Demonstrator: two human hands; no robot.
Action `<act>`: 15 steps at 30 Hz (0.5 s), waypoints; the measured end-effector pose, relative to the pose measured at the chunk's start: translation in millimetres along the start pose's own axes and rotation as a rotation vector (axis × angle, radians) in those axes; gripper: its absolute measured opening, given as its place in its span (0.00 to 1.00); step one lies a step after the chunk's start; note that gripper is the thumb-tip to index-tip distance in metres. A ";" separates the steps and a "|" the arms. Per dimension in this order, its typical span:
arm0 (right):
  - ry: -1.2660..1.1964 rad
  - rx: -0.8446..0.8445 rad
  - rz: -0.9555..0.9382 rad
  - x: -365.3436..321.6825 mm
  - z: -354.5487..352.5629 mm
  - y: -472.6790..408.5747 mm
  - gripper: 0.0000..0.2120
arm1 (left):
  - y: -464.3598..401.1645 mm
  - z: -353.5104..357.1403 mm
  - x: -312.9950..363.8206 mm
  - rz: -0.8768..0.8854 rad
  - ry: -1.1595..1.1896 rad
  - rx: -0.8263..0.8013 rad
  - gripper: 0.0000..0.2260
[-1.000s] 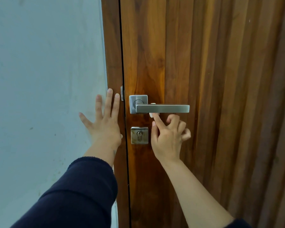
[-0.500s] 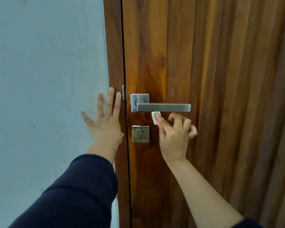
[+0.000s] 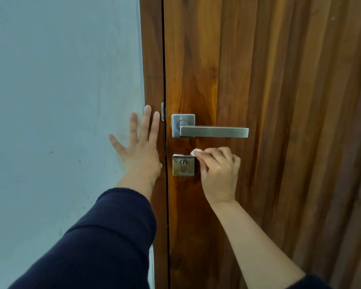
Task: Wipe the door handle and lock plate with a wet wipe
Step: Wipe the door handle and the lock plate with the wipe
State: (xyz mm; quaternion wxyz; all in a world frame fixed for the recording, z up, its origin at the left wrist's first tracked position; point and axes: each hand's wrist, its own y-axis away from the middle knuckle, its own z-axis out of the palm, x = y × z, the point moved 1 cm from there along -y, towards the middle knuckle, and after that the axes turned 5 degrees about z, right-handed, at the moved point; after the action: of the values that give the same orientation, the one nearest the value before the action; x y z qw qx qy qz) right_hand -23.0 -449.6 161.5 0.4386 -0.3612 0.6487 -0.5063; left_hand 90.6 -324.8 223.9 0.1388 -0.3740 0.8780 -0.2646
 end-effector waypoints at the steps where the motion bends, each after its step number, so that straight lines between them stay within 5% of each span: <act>1: 0.028 0.007 0.000 6.5 -3.4 3.8 0.08 | -0.3 0.7 0.0 -0.001 0.000 0.005 0.60; 6: 0.000 0.078 0.081 7.0 -7.5 -20.2 0.06 | -1.5 -0.6 -1.4 -0.002 0.007 0.012 0.60; 10: -0.002 -0.045 -0.013 -6.6 -4.2 -8.1 0.06 | -0.4 -0.1 -1.4 0.014 0.030 0.005 0.59; 15: 0.017 -0.009 0.131 -3.6 -10.7 -13.8 0.06 | -0.7 1.9 -6.4 0.054 0.048 -0.004 0.58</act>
State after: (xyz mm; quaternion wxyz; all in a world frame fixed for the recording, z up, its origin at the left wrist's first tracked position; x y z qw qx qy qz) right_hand -31.4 -445.8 176.7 0.4635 -0.3155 0.6770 -0.4767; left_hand 96.2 -321.2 223.1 0.1242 -0.3439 0.8914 -0.2677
